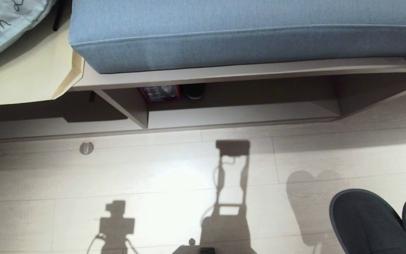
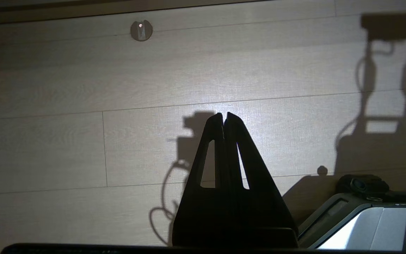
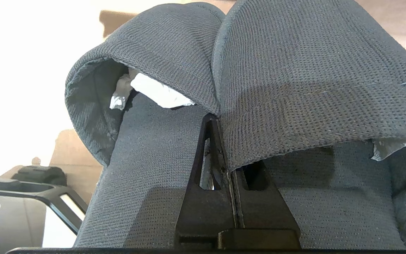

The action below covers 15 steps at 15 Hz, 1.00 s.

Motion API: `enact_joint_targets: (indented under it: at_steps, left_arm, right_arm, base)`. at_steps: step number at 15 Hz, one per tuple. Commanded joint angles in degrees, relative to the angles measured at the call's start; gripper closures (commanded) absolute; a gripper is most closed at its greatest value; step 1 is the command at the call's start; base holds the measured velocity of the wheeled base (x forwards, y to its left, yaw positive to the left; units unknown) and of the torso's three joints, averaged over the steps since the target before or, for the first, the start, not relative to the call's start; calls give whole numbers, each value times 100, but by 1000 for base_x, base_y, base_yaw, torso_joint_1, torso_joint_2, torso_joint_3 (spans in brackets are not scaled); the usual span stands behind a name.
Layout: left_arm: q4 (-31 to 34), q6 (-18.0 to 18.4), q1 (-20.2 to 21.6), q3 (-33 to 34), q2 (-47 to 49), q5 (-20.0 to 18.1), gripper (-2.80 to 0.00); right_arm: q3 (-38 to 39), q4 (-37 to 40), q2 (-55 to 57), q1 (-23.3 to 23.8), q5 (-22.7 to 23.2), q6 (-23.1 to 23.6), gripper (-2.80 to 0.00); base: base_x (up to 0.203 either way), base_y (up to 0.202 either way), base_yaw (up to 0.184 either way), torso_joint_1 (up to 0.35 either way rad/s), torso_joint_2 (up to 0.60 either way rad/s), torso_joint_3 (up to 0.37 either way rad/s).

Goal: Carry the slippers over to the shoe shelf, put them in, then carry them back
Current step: Place the slippers on the floor

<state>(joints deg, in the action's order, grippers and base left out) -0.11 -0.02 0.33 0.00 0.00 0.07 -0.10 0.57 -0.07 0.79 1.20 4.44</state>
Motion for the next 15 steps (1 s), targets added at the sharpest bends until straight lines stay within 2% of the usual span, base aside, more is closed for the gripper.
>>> enact_joint_targets:
  at_steps: [1, 15]
  left_arm:
    - [-7, 2, 2, 0, 0, 1, 0]
    - [-7, 2, 2, 0, 0, 1, 0]
  right_arm:
    - [1, -4, -1, 0, 3, 5, 0]
    - [1, -4, -1, 0, 3, 5, 0]
  base:
    - [0, 0, 0, 2, 2, 201]
    - [0, 0, 0, 2, 2, 200]
